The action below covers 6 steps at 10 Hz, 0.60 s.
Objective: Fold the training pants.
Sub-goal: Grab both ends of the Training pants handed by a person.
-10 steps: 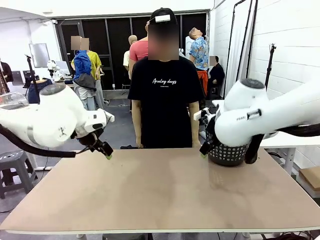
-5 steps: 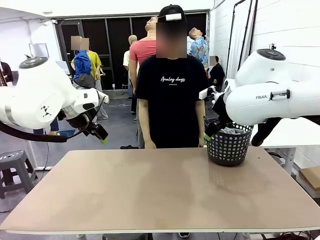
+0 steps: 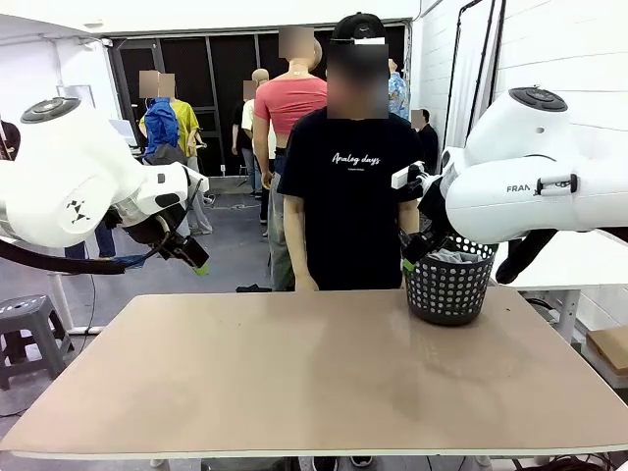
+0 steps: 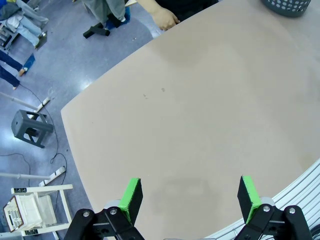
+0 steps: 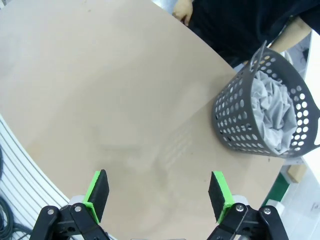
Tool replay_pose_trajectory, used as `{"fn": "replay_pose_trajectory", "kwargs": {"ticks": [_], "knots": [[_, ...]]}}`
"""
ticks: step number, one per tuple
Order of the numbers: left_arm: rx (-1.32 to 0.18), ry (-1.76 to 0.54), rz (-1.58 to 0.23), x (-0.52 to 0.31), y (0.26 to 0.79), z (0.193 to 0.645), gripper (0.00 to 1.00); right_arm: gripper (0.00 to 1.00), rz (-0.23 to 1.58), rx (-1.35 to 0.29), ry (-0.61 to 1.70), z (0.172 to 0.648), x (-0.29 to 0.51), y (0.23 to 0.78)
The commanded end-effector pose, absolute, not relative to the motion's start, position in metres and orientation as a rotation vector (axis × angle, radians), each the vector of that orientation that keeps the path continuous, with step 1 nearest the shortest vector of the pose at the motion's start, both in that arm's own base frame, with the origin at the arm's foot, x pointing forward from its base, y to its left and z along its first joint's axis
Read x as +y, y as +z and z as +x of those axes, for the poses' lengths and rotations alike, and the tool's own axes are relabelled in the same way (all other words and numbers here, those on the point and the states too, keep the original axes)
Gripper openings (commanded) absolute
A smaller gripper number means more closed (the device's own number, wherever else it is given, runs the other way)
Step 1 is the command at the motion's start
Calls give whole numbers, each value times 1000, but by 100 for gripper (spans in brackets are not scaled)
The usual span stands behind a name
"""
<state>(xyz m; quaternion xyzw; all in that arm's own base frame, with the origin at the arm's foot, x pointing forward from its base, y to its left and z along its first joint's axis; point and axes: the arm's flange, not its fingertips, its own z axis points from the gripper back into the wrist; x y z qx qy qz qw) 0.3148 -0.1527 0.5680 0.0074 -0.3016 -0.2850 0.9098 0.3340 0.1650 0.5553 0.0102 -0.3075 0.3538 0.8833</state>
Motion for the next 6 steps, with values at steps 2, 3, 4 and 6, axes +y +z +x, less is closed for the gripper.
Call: {"fn": "replay_pose_trajectory", "kwargs": {"ticks": [2, 3, 4, 6], "knots": [[-624, -586, 12, -153, 566, 318, 100, 100, 30, -639, 737, 334, 165, 555], [-624, -586, 12, -153, 566, 318, 100, 100, 30, -639, 737, 334, 165, 555], [-624, -586, 12, -153, 566, 318, 100, 100, 30, -639, 737, 334, 165, 555], [-624, -586, 12, -153, 566, 318, 100, 100, 30, -639, 737, 334, 165, 555]]}}
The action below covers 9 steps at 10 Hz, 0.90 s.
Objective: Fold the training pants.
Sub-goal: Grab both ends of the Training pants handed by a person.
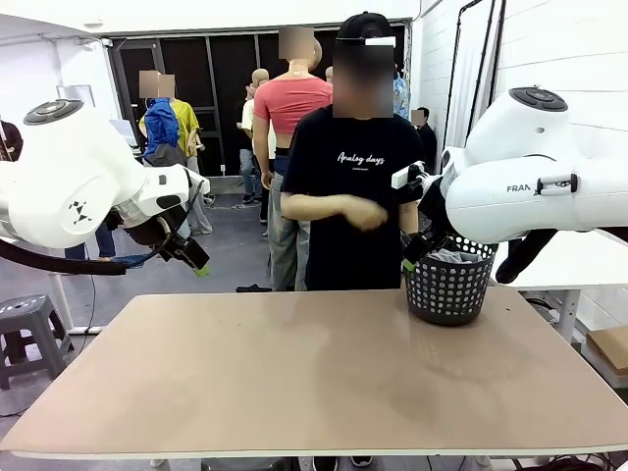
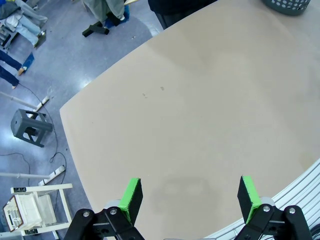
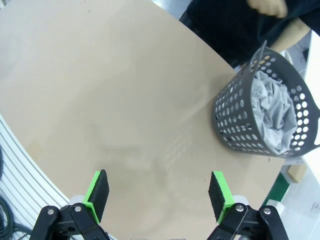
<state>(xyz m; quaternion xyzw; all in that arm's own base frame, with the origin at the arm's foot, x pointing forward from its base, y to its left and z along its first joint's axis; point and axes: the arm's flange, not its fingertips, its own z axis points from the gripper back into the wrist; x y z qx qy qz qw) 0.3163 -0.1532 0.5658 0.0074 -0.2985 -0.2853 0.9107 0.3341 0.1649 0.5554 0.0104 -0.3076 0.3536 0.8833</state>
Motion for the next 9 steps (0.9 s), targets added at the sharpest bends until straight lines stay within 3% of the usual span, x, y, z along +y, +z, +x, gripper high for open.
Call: {"fn": "replay_pose_trajectory", "kwargs": {"ticks": [1, 9], "knots": [[-624, -586, 12, -153, 566, 318, 100, 100, 30, -639, 737, 334, 165, 555], [-624, -586, 12, -153, 566, 318, 100, 100, 30, -639, 737, 334, 165, 555]]}}
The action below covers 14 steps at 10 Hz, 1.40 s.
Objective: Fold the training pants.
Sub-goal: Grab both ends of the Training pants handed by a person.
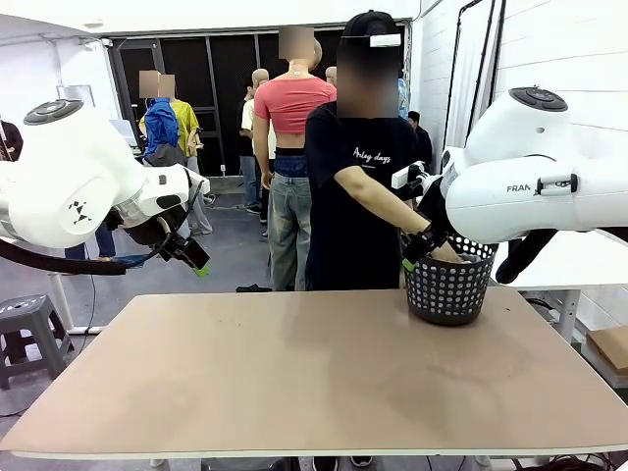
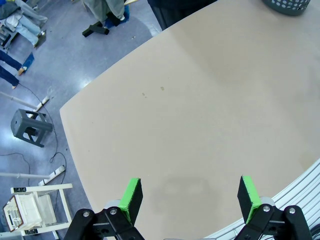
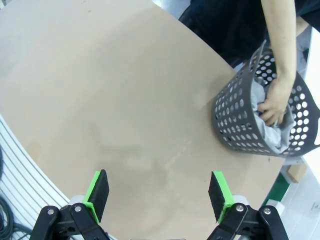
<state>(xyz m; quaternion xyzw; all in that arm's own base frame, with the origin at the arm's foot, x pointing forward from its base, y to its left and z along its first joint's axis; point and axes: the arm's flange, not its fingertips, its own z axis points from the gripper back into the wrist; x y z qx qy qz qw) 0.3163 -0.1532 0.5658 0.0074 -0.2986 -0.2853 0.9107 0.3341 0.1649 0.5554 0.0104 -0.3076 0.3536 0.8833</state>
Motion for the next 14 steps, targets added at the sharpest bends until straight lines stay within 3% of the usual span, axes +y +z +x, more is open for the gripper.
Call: {"fn": "replay_pose_trajectory", "kwargs": {"ticks": [1, 14], "knots": [[-624, -586, 12, -153, 566, 318, 100, 100, 30, -639, 737, 334, 165, 555], [-624, -586, 12, -153, 566, 318, 100, 100, 30, -639, 737, 334, 165, 555]]}}
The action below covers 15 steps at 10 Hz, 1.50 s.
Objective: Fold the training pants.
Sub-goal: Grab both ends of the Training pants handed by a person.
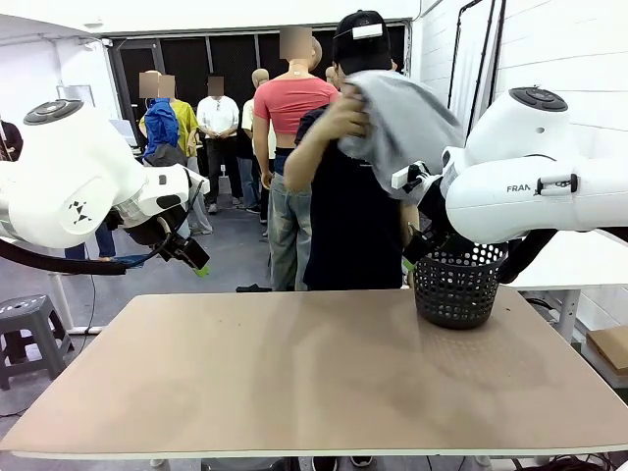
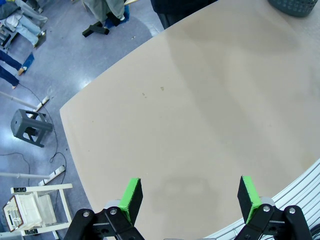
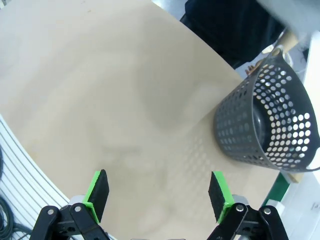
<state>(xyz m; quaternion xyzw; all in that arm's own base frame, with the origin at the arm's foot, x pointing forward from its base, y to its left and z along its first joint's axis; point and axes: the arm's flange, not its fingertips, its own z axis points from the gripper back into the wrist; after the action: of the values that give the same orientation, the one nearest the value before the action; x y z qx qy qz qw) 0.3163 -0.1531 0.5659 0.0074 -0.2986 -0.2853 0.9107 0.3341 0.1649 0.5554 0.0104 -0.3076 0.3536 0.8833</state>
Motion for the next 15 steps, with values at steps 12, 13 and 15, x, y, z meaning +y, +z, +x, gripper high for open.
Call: {"fn": "replay_pose_trajectory", "kwargs": {"ticks": [12, 13, 15], "knots": [[-624, -586, 12, -153, 566, 318, 100, 100, 30, -639, 737, 334, 165, 555], [-624, -586, 12, -153, 566, 318, 100, 100, 30, -639, 737, 334, 165, 555], [-624, -586, 12, -153, 566, 318, 100, 100, 30, -639, 737, 334, 165, 555]]}}
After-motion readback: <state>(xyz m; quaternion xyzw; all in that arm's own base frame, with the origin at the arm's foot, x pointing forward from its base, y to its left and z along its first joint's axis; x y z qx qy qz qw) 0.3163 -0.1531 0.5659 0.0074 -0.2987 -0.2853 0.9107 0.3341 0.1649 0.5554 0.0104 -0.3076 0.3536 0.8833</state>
